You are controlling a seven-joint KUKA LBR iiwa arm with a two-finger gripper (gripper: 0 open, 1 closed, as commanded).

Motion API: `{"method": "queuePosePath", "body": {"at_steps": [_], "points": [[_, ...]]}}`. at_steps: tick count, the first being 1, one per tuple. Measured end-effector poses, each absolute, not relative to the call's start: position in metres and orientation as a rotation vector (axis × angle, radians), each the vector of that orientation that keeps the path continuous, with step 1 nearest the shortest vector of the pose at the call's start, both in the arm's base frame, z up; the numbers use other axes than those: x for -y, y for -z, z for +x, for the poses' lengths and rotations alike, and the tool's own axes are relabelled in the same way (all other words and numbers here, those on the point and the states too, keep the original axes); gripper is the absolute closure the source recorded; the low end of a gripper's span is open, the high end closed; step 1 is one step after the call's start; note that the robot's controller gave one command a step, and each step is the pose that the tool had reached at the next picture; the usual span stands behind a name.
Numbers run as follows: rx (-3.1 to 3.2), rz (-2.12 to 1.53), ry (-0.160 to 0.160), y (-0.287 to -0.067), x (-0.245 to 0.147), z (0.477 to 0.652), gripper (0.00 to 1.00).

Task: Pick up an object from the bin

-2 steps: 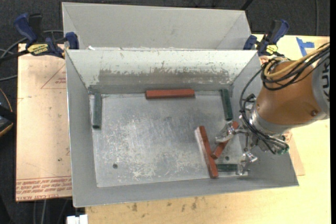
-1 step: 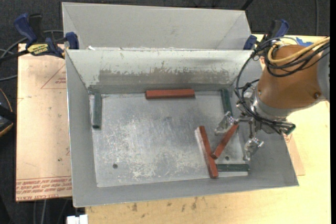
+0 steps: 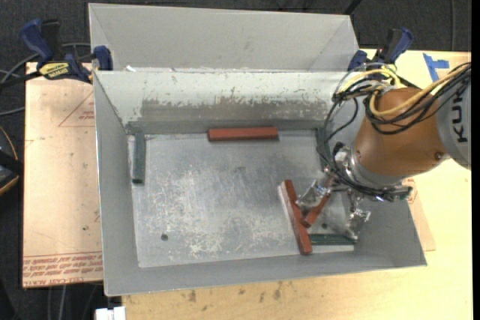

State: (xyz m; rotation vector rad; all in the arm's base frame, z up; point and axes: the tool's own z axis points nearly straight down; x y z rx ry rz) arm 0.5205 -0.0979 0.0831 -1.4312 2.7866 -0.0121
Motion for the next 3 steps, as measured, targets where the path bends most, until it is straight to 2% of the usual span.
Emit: {"method": "queuePosePath", "body": {"at_steps": [1, 3], "points": [[-2.780, -1.444, 0.003, -0.0817, 0.0957, 0.5194, 1.00], [-2.783, -1.445, -0.001, -0.0840, 0.0953, 0.5184, 1.00]]}}
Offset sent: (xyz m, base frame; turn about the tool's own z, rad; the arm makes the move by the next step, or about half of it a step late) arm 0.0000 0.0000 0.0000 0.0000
